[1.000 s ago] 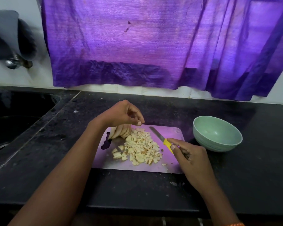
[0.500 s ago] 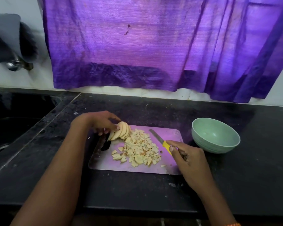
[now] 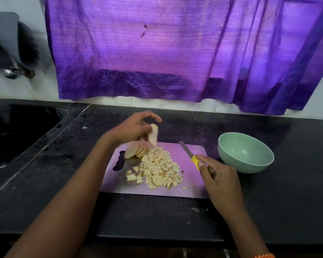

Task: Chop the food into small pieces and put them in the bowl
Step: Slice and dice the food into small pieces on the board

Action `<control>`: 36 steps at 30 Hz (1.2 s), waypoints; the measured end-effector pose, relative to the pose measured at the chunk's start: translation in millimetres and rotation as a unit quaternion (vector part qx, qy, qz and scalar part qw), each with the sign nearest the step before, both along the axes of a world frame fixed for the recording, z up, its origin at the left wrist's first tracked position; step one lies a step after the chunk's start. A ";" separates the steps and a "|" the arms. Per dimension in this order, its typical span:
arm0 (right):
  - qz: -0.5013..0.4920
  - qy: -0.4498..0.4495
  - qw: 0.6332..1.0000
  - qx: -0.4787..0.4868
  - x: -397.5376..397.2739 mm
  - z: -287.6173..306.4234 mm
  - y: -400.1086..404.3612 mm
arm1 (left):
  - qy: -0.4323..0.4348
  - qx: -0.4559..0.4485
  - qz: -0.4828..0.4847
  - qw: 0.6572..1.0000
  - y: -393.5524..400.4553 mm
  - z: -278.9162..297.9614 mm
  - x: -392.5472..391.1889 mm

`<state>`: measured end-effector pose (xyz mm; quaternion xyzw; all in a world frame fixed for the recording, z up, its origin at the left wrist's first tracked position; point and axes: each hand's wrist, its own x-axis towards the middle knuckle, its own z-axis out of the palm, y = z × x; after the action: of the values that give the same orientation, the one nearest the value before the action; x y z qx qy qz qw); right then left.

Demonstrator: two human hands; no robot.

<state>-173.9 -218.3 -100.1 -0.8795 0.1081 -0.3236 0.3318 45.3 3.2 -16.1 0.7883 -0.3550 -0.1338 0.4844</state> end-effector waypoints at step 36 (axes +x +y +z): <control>-0.044 0.193 0.962 -0.190 -2.8 21.4 25.1 | -0.371 0.175 0.059 0.910 -68.8 -56.0 -23.1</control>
<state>-176.7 -193.2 -78.7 -0.9665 0.1453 -0.1763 0.1173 22.2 -65.6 -72.1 0.8729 -0.4327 0.1376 0.1785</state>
